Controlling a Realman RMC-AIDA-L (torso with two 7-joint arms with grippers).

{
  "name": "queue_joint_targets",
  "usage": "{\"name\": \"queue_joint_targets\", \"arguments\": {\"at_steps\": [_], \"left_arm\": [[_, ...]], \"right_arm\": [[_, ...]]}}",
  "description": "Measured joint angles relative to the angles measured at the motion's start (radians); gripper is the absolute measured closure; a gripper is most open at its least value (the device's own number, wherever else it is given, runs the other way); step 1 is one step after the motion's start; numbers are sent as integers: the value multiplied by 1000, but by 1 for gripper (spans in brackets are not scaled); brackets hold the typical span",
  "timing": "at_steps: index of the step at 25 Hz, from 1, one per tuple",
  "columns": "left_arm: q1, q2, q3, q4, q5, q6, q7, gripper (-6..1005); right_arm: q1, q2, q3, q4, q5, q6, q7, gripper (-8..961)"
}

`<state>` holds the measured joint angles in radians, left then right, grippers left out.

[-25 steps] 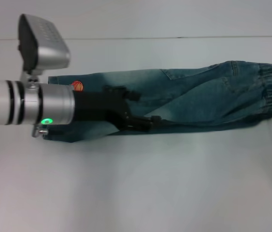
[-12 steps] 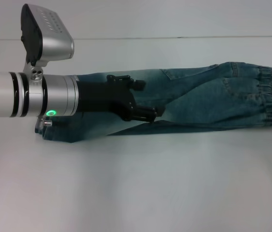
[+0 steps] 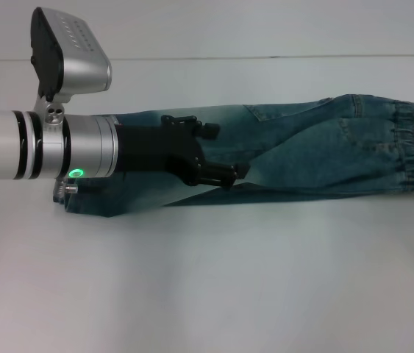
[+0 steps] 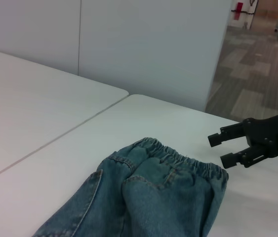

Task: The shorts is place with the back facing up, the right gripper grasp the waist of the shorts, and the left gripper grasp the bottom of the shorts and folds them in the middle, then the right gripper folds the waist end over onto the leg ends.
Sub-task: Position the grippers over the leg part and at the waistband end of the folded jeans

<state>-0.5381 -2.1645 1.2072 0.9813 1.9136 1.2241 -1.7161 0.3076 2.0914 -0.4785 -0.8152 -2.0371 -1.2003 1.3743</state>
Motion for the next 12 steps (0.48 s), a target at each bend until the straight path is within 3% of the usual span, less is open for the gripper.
{"name": "queue_joint_targets", "arguments": {"at_steps": [4,12], "left_arm": [[0,0,0,1,2,-1,0,94],[3,0,0,2,3,2,1,94]], "right_arm": [[8,0,-13,8,-22,-2,8,29],[23,-1,-37,34,-40,54,24,17]]}}
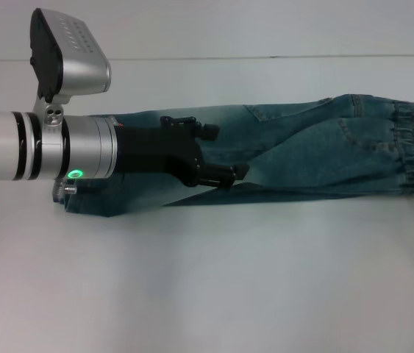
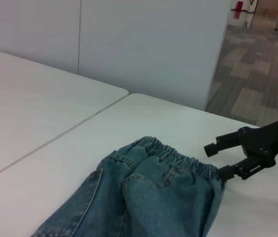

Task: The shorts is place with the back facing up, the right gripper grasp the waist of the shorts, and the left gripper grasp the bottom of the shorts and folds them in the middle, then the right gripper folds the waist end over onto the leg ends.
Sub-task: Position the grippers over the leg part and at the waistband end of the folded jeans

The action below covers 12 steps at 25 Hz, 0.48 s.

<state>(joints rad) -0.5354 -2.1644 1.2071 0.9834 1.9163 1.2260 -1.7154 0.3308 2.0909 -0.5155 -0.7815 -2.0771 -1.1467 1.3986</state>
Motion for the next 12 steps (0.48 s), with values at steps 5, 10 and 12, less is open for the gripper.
{"name": "queue_joint_targets", "arguments": {"at_steps": [5,10,12], "left_arm": [[1,0,0,5,1,2,-3,94],[1,0,0,8,1,4,-6,94],[2,0,1,8,1,4,-7,94]], "right_arm": [[4,0,-62,1,-1,77,24,17],[18,-2,-76,3,-2,100,26,17],[25,-4,-77,3,-2,100,26,17]]}}
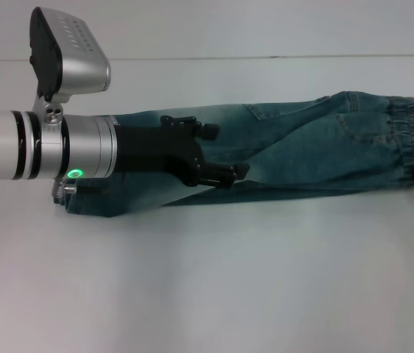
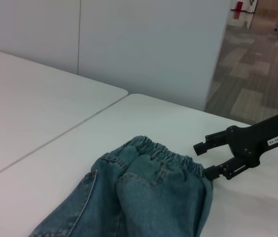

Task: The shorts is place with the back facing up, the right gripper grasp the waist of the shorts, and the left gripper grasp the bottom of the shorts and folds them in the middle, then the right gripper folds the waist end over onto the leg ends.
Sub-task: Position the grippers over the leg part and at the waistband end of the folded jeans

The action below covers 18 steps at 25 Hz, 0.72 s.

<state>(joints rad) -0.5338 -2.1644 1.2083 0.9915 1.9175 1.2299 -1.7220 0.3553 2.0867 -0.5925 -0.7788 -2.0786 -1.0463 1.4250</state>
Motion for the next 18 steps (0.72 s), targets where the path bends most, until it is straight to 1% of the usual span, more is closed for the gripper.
{"name": "queue_joint_targets", "arguments": {"at_steps": [3,11,18], "left_arm": [[1,0,0,0,0,1,0,94],[11,-1,-1,0,-5,12,-1,95],[17,-3,-1,-1,-12,12,-2,103]], "right_arm": [[12,-2,-4,0,-10,-1,3,17],[67,-6,4,3,-138,9,85,18],[80,-17,1,14,-140,15,104,18]]}}
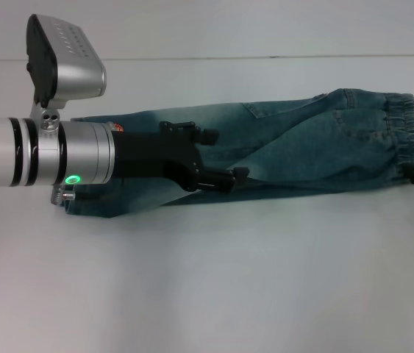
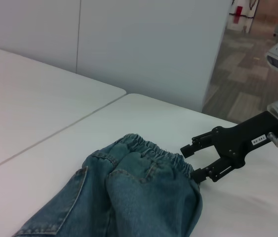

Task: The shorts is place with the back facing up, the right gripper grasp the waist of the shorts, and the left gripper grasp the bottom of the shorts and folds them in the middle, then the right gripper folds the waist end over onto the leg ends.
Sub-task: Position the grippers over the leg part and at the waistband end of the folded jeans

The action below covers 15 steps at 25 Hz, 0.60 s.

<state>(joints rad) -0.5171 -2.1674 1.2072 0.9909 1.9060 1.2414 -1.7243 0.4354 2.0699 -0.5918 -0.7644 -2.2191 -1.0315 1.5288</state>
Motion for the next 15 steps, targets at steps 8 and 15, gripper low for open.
{"name": "queue_joint_targets", "arguments": {"at_steps": [8,15], "left_arm": [[2,-2,0,1,-14,2,-6,112],[8,-2,0,13,-15,10,-11,121]], "right_arm": [[33,-22,-1,63,-1,10,-9,17],[72,-39,5,137,14,3,-82,116]]}}
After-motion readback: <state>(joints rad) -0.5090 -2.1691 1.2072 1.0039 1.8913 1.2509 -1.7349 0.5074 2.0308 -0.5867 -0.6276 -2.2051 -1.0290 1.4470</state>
